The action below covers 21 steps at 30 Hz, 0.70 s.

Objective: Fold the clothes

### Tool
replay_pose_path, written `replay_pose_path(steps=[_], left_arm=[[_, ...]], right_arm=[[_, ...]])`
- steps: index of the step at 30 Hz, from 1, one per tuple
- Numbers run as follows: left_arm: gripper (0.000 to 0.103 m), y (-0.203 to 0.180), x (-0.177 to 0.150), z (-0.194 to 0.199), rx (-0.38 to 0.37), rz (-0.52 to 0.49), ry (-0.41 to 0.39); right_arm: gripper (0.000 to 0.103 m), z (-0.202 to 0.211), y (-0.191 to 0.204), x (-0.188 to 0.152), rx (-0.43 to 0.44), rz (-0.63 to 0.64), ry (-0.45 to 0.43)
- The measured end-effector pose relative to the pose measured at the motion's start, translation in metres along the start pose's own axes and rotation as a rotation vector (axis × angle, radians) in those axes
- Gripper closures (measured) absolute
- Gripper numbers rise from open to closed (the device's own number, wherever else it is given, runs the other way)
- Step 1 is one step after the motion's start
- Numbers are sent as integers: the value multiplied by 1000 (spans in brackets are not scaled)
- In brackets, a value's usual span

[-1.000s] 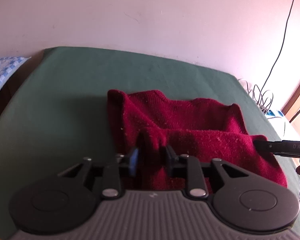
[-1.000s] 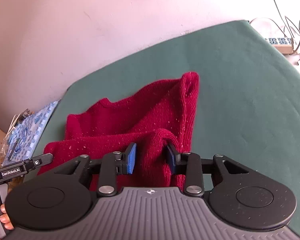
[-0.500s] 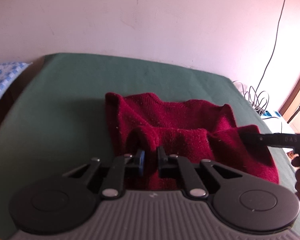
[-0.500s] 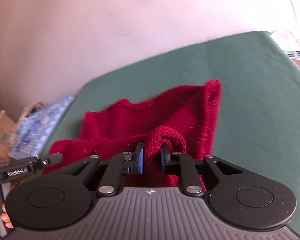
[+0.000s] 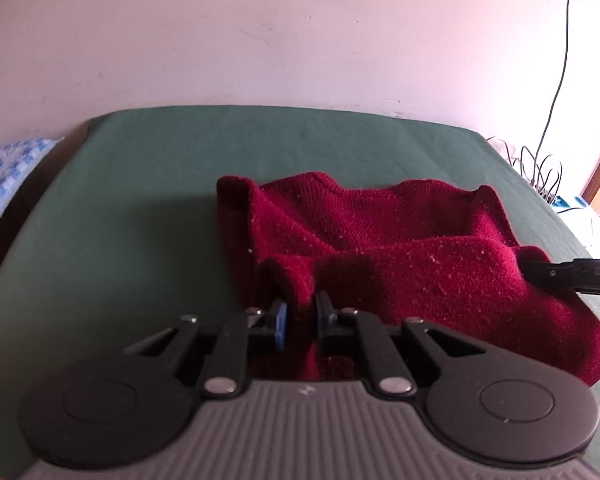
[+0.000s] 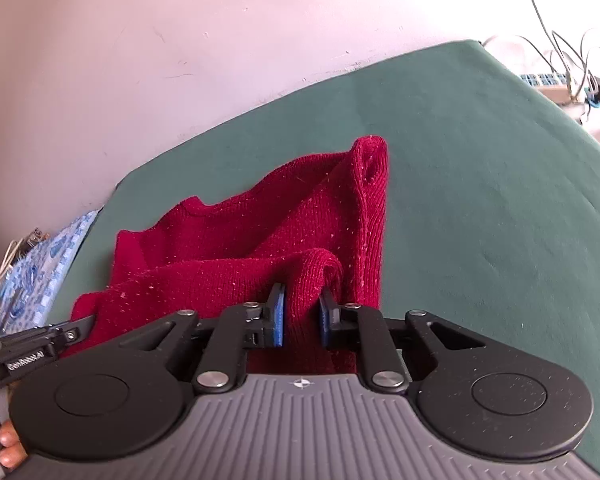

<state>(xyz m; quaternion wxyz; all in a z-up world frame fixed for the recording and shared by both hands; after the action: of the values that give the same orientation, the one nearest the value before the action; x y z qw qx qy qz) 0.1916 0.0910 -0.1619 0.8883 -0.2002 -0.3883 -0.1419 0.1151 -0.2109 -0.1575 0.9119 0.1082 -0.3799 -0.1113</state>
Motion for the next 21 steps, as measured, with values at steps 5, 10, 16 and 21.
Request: replay_pose_path(steps=[5,10,16,21], left_arm=[[79,6,5,18,-17,-18,-14],[70,11,6,32,-2,-61,-32],[73,3,6,49,45,-121,-65],[46,-11,6,69,22,-204,-90]], right_arm=[[84,0,-2,-1,-13,29,-2],[87,1,-5,0,-25,48,-7],[74,16,-12,8,-34,-10,-31],[86,63,-13,12,46,-17,-135]])
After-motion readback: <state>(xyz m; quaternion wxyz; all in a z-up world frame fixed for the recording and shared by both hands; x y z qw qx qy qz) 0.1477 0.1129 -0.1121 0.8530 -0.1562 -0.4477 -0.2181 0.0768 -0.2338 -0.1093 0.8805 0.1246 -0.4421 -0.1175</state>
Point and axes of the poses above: each gripper's, at about its wrist camera, not at the fingertips, and z roughly against the way its jaws point, y to its left, x to its top, the point moved 2 cm from there along -z, roughly the way its jaws point, and after that the axes turned 9 degrees about -x, right-handed, at the moved point
